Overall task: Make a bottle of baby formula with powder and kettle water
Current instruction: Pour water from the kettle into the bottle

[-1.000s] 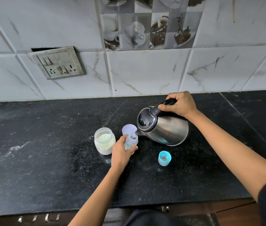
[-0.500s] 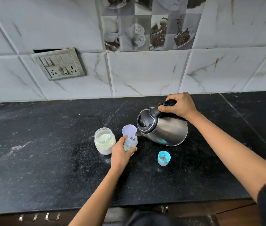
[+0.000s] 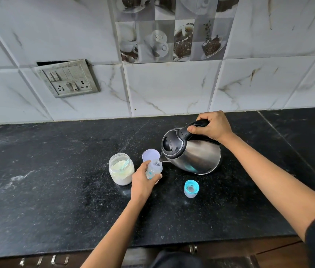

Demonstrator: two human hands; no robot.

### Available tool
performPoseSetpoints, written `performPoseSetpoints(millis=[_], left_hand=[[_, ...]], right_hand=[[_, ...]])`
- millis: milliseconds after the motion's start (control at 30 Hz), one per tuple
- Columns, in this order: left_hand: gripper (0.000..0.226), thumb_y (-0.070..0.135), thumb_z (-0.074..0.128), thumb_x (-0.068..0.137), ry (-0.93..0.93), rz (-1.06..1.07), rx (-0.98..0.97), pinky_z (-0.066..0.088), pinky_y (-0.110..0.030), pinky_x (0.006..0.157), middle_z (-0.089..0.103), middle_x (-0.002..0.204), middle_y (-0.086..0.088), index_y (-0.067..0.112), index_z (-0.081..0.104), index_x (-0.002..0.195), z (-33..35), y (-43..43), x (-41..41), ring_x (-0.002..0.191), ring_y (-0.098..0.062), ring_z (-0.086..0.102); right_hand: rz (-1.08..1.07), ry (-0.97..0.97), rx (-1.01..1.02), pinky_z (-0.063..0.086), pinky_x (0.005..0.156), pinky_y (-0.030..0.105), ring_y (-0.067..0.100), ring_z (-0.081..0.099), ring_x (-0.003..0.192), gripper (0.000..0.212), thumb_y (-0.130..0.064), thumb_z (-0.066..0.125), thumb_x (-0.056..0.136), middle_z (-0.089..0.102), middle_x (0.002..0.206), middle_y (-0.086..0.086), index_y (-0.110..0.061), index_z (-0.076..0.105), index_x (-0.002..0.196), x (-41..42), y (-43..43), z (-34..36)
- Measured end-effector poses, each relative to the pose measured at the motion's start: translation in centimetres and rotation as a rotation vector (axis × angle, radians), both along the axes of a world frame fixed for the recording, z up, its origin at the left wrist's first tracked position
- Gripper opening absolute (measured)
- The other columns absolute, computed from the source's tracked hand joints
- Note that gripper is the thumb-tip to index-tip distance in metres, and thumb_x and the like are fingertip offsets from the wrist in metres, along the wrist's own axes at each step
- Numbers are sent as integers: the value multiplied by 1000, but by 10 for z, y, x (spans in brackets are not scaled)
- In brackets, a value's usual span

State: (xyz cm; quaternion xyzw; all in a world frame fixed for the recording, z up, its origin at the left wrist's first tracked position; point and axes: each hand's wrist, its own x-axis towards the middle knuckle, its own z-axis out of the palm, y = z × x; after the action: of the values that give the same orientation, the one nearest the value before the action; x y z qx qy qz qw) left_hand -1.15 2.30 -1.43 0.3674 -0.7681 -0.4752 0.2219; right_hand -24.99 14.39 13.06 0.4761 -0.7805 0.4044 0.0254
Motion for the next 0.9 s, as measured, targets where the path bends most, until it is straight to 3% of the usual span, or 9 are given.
performPoseSetpoints(millis=[233, 533, 900], left_hand=[[49, 22, 80, 71, 11, -3, -20, 48, -26, 85, 64, 105, 13, 27, 56, 113, 4, 3, -4, 95, -9, 60], [59, 28, 79, 69, -19, 8, -7, 49, -31, 91, 64, 113, 9, 23, 55, 123, 0, -1, -2, 101, -11, 60], [53, 23, 79, 70, -18, 5, -10, 47, -24, 82, 65, 103, 10, 22, 56, 118, 4, 1, 3, 92, -10, 60]], right_hand=[[-2, -12, 3, 33, 50, 25, 9, 43, 46, 52, -70, 67, 55, 50, 45, -5, -19, 61, 55, -2, 2, 0], [11, 2, 19, 34, 50, 25, 11, 44, 46, 57, -71, 66, 54, 54, 47, 2, -14, 63, 56, 0, -3, -1], [7, 18, 15, 34, 49, 25, 10, 43, 45, 59, -71, 66, 54, 52, 46, -1, -12, 63, 56, 2, -2, -1]])
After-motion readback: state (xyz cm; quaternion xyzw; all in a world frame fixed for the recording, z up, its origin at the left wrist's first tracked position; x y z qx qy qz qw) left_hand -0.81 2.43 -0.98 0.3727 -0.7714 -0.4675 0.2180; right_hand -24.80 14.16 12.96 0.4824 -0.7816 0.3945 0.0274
